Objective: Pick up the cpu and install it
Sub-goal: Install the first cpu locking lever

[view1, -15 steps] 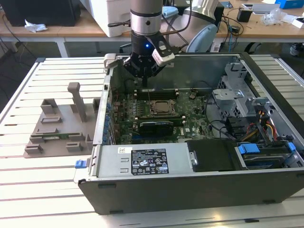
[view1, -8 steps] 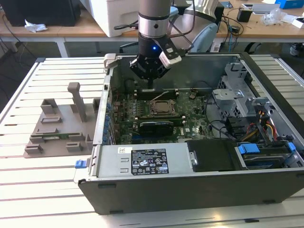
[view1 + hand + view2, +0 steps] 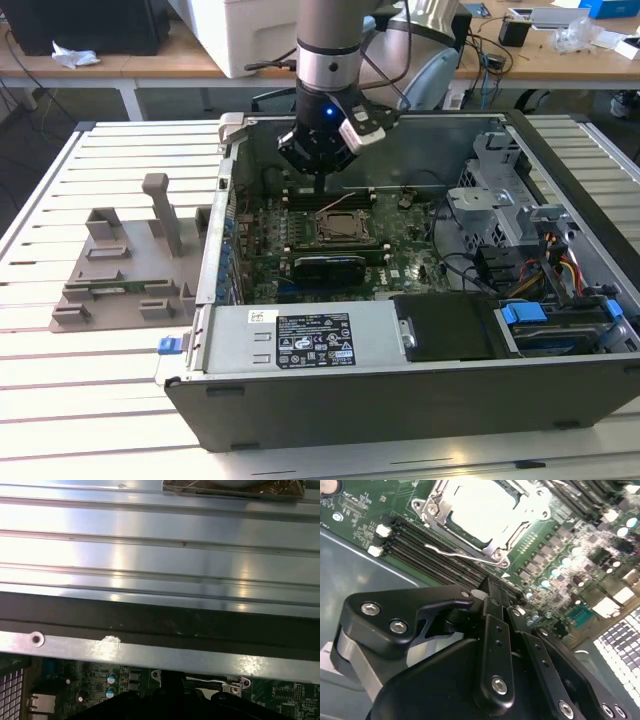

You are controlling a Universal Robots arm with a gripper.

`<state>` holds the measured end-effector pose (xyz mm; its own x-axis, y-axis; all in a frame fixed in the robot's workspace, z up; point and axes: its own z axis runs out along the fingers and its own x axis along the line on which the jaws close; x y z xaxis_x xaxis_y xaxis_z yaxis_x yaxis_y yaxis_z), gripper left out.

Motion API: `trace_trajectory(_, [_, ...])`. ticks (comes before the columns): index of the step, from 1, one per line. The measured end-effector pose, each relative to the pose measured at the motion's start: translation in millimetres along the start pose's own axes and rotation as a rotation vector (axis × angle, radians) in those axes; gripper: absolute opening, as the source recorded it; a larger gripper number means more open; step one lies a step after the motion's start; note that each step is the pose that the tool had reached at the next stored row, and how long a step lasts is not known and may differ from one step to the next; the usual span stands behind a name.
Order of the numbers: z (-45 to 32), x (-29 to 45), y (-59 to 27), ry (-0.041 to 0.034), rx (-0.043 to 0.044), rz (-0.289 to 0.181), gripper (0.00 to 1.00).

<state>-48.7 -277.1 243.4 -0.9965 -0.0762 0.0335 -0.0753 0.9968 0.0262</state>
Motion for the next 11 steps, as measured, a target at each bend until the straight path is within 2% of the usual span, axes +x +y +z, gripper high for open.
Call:
trace_trajectory(1, [1.1, -2.4, -0.2, -0.0006, -0.0113, -0.001, 0.11])
trace_trajectory(2, [2.5, -3.9, -0.4, -0.0007, -0.0170, -0.001, 0.11])
trace_trajectory(3, [4.2, -4.9, -0.6, -0.0007, -0.0191, -0.001, 0.11])
trace_trajectory(8, [15.2, -6.0, -0.9, -0.0007, -0.0207, -0.003, 0.11])
trace_trajectory(11, [18.9, -9.7, -1.3, 0.0011, -0.0228, -0.003, 0.11])
